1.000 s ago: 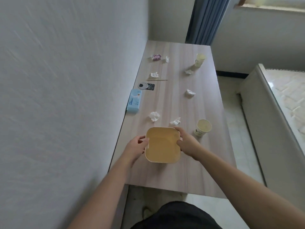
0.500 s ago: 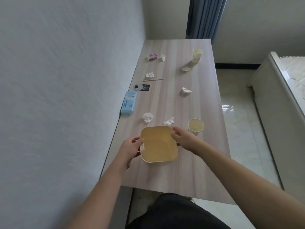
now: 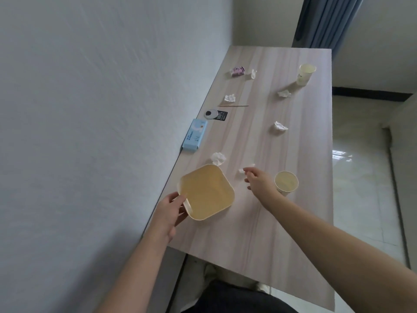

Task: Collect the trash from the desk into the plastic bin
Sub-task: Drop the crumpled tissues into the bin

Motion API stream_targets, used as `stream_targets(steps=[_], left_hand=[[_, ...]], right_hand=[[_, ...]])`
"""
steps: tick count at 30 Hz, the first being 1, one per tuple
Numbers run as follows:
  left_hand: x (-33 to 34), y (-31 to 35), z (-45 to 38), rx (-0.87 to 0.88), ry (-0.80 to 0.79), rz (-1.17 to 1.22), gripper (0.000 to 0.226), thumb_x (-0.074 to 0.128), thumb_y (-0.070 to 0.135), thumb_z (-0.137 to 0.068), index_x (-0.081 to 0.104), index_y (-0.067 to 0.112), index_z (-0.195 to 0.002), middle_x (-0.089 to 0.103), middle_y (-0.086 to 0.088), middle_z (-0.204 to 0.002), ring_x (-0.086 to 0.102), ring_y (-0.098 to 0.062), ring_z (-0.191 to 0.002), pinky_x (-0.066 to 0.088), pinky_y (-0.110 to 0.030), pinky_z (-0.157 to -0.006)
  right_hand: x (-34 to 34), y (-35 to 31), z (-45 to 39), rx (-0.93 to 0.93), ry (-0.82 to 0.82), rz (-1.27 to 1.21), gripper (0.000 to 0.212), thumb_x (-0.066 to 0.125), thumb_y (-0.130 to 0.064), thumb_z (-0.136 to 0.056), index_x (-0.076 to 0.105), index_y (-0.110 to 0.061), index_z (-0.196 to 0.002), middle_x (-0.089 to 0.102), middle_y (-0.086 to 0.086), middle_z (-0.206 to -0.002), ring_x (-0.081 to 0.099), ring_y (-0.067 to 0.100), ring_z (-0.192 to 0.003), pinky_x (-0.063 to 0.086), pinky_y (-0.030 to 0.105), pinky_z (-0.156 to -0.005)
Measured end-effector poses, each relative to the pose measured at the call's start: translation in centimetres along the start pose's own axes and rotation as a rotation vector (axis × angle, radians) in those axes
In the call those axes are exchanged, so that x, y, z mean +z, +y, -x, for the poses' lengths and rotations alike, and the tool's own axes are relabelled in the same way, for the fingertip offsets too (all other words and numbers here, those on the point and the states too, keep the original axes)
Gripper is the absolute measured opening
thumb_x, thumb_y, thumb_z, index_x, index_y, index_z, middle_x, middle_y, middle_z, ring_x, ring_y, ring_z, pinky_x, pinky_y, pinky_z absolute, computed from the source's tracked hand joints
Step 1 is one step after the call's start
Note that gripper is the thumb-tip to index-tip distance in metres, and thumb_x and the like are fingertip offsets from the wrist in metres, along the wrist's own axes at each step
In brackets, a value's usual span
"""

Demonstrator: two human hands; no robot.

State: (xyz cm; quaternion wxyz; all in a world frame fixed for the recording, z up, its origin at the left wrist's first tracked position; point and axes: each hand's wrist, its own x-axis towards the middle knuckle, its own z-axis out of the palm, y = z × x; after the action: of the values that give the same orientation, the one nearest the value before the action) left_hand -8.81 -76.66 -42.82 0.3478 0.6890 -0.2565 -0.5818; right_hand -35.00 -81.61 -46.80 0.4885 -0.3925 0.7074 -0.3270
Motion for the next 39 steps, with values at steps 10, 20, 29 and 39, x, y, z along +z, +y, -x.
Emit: stream_targets(steps=[10, 20, 29, 39], left_hand=[[-2.0, 0.5, -3.2, 0.049, -0.054, -0.048, 0.026, 0.066, 0.026, -0.093, 0.057, 0.027, -0.118, 0.070, -0.004, -0.112, 0.070, -0.026, -0.100, 0.061, -0.034, -0.076], [-3.0, 2.0, -6.5, -0.009, -0.079, 0.012, 0.029, 0.066, 0.023, -0.093, 0.057, 0.024, -0.121, 0.070, -0.005, -0.111, 0.071, -0.024, -0.095, 0.060, -0.027, -0.066], [-3.7, 2.5, -7.0, -0.062, -0.055, 0.096, 0.033, 0.065, 0.022, -0.093, 0.059, 0.017, -0.125, 0.071, -0.009, -0.108, 0.071, -0.022, -0.089, 0.057, -0.023, -0.059], [-5.1, 3.1, -6.5, -0.039, -0.068, 0.115, 0.034, 0.066, 0.024, -0.092, 0.061, 0.020, -0.126, 0.073, -0.007, -0.110, 0.072, -0.022, -0.093, 0.058, -0.028, -0.068]], right_hand=[[3.8, 1.9, -6.0, -0.048, 0.103, 0.639, 0.046, 0.043, -0.030, -0.096, 0.040, -0.022, -0.141, 0.032, 0.010, -0.151, 0.028, 0.031, -0.137, 0.025, 0.046, -0.112], [4.3, 4.0, -8.7, -0.001, 0.107, 0.758, 0.034, 0.051, -0.015, -0.091, 0.053, -0.011, -0.124, 0.049, 0.015, -0.124, 0.047, 0.033, -0.115, 0.044, 0.039, -0.090], [7.5, 0.9, -10.4, -0.106, 0.161, 0.572, 0.019, 0.045, -0.015, -0.095, 0.061, -0.013, -0.104, 0.063, 0.006, -0.101, 0.056, 0.025, -0.090, 0.038, 0.029, -0.071], [10.6, -2.2, -14.6, -0.075, 0.068, 0.593, 0.040, 0.047, -0.012, -0.092, 0.055, -0.015, -0.131, 0.064, 0.008, -0.119, 0.059, 0.029, -0.108, 0.047, 0.035, -0.084]])
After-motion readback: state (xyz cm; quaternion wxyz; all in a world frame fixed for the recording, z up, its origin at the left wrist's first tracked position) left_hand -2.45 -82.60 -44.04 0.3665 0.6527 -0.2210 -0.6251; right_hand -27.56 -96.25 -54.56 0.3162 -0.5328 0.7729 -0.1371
